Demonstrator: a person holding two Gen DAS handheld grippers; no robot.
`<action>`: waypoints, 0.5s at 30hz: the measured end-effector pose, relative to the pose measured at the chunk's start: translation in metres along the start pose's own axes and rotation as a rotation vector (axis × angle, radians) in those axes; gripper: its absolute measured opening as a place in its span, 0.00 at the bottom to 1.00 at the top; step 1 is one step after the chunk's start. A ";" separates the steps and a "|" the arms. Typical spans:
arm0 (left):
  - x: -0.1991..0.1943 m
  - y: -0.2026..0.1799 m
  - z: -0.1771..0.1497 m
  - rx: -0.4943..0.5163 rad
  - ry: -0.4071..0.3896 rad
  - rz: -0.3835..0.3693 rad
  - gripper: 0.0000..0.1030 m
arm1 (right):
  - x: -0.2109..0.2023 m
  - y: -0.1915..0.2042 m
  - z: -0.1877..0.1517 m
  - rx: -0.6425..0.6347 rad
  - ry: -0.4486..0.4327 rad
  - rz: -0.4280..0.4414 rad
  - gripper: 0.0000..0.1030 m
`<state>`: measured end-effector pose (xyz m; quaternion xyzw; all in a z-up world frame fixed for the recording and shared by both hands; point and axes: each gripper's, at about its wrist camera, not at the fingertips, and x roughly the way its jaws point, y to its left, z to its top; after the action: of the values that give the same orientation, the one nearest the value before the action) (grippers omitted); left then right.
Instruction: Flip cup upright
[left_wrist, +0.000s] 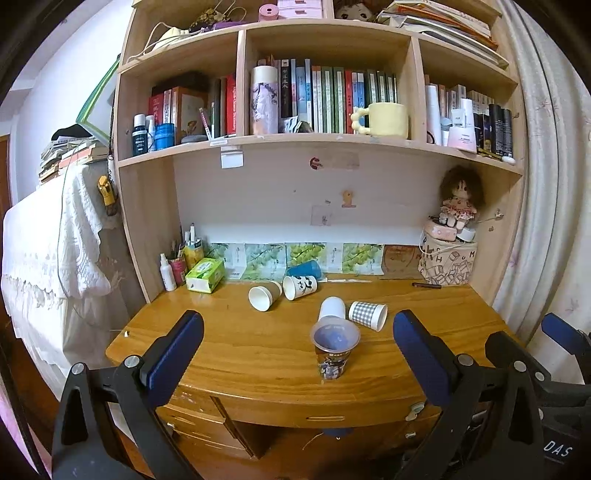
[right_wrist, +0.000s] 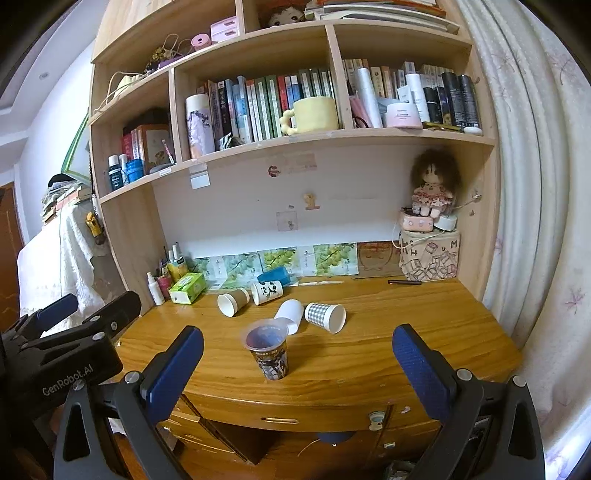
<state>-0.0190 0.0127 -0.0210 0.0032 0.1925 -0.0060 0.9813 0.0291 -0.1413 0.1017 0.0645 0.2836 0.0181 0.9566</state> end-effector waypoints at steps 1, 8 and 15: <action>0.000 0.000 0.000 0.002 -0.001 0.000 0.99 | -0.001 0.000 0.000 0.001 -0.006 0.000 0.99; 0.001 -0.001 0.000 0.001 -0.005 -0.003 0.99 | -0.002 -0.003 0.001 0.006 -0.023 0.006 0.99; 0.003 -0.001 0.001 0.006 0.000 -0.006 0.99 | 0.001 -0.003 0.004 0.011 -0.015 -0.006 1.00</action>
<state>-0.0157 0.0115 -0.0214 0.0055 0.1923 -0.0093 0.9813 0.0323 -0.1445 0.1036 0.0691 0.2766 0.0133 0.9584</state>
